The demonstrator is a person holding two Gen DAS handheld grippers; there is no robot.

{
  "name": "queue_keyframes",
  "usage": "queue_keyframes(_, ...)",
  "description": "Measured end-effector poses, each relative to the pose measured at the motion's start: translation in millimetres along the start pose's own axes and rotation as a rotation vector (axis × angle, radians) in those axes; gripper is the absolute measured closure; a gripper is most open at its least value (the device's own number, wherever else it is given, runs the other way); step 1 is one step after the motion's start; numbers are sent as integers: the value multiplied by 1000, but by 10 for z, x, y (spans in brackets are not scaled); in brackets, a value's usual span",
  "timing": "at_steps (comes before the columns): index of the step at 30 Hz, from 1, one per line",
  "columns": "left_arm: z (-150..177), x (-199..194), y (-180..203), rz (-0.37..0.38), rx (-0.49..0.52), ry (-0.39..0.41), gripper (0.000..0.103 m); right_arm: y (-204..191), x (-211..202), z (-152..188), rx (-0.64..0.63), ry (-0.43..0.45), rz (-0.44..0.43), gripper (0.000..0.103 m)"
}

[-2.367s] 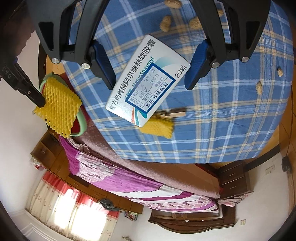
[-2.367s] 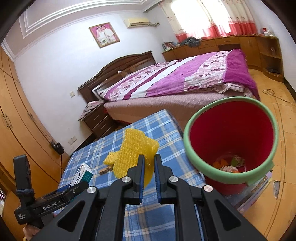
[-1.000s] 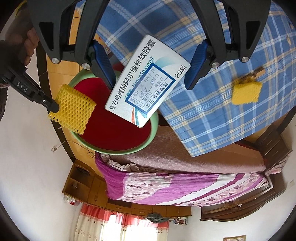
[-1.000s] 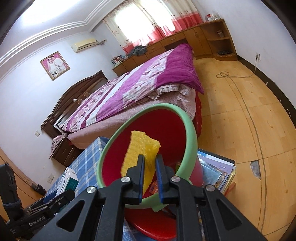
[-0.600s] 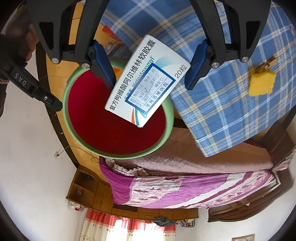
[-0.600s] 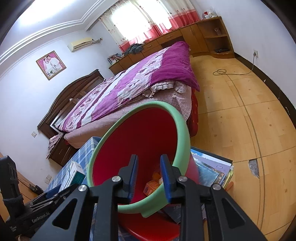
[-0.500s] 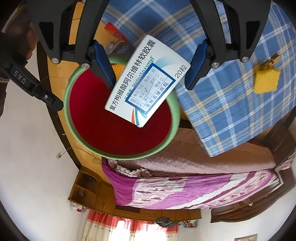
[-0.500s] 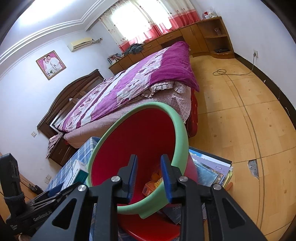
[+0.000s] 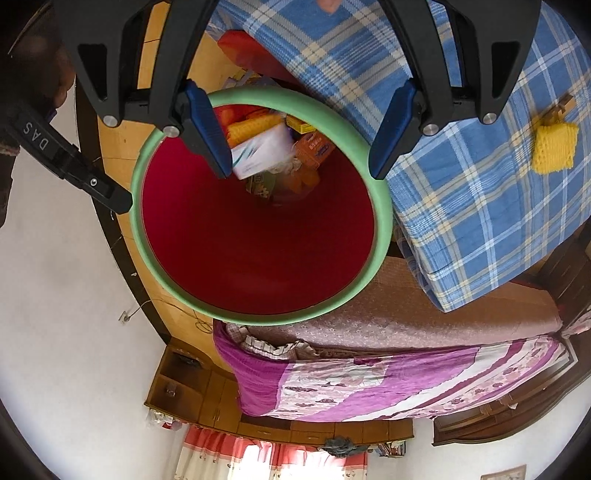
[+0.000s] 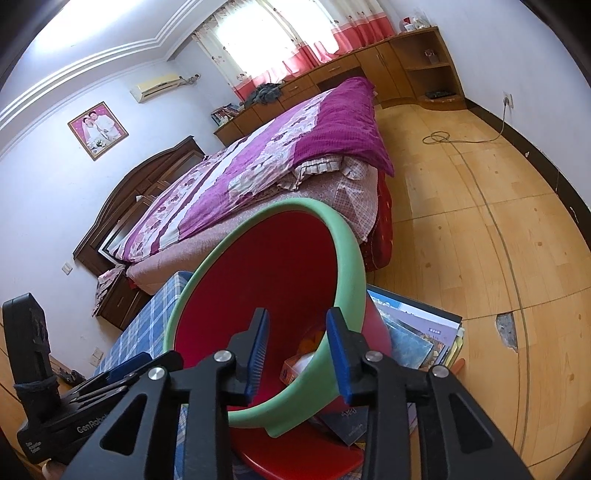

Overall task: Collect trash
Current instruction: 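Carry the medicine box and yellow foam net over the red bucket and open both grippers, then move both grippers back over the table toward the remaining foam net and stick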

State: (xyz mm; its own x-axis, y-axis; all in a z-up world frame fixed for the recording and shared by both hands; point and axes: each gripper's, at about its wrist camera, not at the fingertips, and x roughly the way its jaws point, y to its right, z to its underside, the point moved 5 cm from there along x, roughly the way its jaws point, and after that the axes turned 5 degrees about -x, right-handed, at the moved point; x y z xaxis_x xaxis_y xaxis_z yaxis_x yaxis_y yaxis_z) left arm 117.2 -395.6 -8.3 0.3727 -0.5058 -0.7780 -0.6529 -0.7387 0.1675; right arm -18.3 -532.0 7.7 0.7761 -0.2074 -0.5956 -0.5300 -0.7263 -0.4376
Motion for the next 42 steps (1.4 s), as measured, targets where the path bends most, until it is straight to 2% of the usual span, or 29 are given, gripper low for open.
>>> queue_keyframes(14, 142, -297, -458, -21, -123, 18, 27, -271, -71, 83, -43, -12, -35, 56)
queue_keyframes(26, 315, -658, -1081, -127, -241, 55, 27, -678, -124, 249, -132, -57, -53, 46)
queue_keyframes(33, 457, -873, -1526, -181, -327, 78, 27, -1043, -97, 333, -188, -87, -99, 42)
queue_keyframes(42, 617, -1170, -2086, -303, -398, 130, 27, -1493, 4, 477, -233, -135, -157, 36)
